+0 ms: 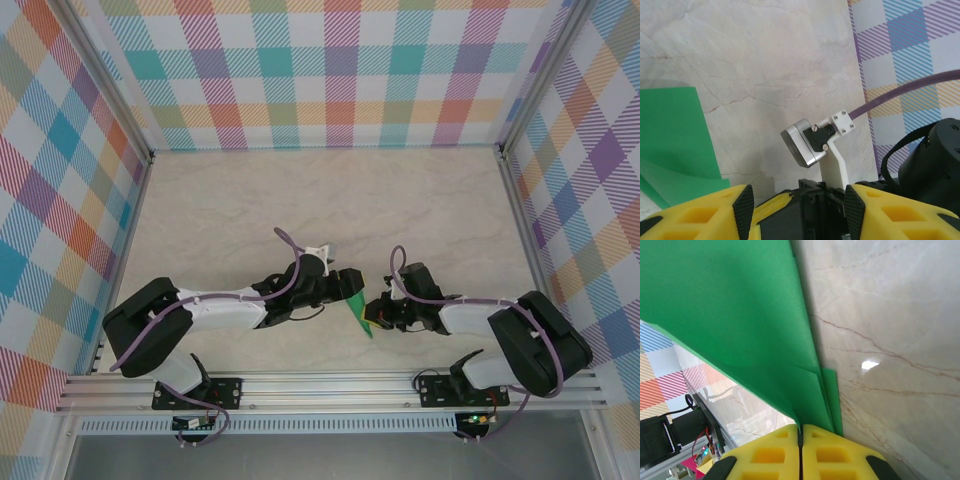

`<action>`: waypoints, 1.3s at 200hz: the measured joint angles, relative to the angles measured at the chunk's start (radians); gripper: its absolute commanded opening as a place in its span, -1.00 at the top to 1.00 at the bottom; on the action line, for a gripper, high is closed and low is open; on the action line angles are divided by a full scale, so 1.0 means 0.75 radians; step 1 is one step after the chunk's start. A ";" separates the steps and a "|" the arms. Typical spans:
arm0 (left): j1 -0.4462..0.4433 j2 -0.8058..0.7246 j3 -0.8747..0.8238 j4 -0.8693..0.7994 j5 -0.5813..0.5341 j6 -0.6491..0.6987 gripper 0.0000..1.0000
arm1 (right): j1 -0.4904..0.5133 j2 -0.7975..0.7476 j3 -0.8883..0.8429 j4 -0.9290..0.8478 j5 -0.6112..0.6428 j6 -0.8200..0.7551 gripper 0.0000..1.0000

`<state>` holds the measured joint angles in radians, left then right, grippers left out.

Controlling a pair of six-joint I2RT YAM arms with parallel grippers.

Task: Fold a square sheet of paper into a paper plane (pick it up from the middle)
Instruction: Fold the wing for the fifth time at the center of the table.

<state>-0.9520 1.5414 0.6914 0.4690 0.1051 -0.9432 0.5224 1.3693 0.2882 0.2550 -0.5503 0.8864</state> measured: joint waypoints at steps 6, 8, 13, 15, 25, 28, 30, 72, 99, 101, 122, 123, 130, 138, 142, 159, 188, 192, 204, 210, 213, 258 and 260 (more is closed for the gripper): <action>0.000 0.004 0.000 0.001 0.012 0.004 -0.03 | 0.000 0.009 0.000 0.006 -0.002 0.006 0.86; 0.000 0.005 0.000 0.002 0.015 0.005 -0.03 | 0.000 0.012 0.000 0.008 -0.003 0.006 0.86; 0.000 0.009 0.000 0.002 0.024 0.008 -0.03 | 0.000 0.018 0.000 0.011 -0.004 0.010 0.86; 0.000 0.011 0.000 0.002 0.029 0.009 -0.03 | 0.000 0.020 0.000 0.013 -0.005 0.010 0.86; 0.000 0.030 0.001 0.007 0.049 0.014 -0.03 | 0.000 0.029 0.000 0.020 -0.009 0.016 0.86; 0.000 0.037 0.002 0.008 0.055 0.017 -0.03 | 0.000 0.031 0.000 0.023 -0.011 0.018 0.86; 0.000 0.041 0.002 0.008 0.058 0.018 -0.03 | 0.000 0.032 0.000 0.023 -0.011 0.019 0.86; 0.000 0.198 0.074 0.012 0.114 0.027 -0.02 | -0.004 0.037 0.000 0.029 -0.016 0.020 0.86; 0.000 0.249 0.097 0.042 0.118 0.027 -0.03 | -0.008 0.039 0.000 0.031 -0.022 0.020 0.85; 0.000 0.251 0.098 0.043 0.118 0.027 -0.03 | -0.008 0.040 0.000 0.032 -0.022 0.020 0.85; 0.000 0.281 0.109 0.049 0.118 0.027 -0.02 | -0.008 0.041 0.000 0.033 -0.026 0.020 0.85; 0.000 0.282 0.109 0.049 0.118 0.027 -0.02 | -0.008 0.041 0.000 0.033 -0.026 0.020 0.85; 0.000 0.291 0.110 0.051 0.117 0.028 -0.02 | -0.008 0.041 0.000 0.034 -0.026 0.020 0.85; 0.001 0.302 0.112 0.052 0.117 0.029 -0.02 | -0.008 0.041 0.000 0.034 -0.026 0.020 0.85; 0.001 0.308 0.112 0.053 0.116 0.032 -0.02 | -0.008 0.041 0.000 0.034 -0.026 0.020 0.85; 0.005 0.334 0.113 0.064 0.116 0.035 -0.02 | -0.008 0.041 0.000 0.033 -0.026 0.020 0.85; 0.020 0.389 0.114 0.090 0.121 0.039 0.00 | -0.008 0.040 0.000 0.033 -0.026 0.019 0.82; 0.023 0.396 0.114 0.094 0.126 0.039 0.00 | -0.008 0.040 0.000 0.033 -0.025 0.019 0.82; 0.027 0.407 0.114 0.112 0.138 0.038 0.00 | -0.008 0.035 0.000 0.028 -0.021 0.019 0.80; 0.028 0.412 0.118 0.113 0.141 0.038 0.01 | -0.008 0.028 0.000 0.022 -0.017 0.019 0.79; 0.029 0.415 0.120 0.115 0.145 0.038 0.02 | -0.008 0.024 0.000 0.018 -0.014 0.019 0.78; 0.042 0.466 0.150 0.170 0.182 0.035 0.05 | -0.008 -0.070 0.000 -0.097 0.010 0.007 0.72; 0.043 0.467 0.150 0.173 0.184 0.034 0.05 | -0.008 -0.076 0.000 -0.105 0.011 0.004 0.72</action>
<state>-0.9199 1.8919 0.8036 0.5991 0.2432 -0.9176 0.5167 1.3125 0.2882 0.1764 -0.5423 0.8890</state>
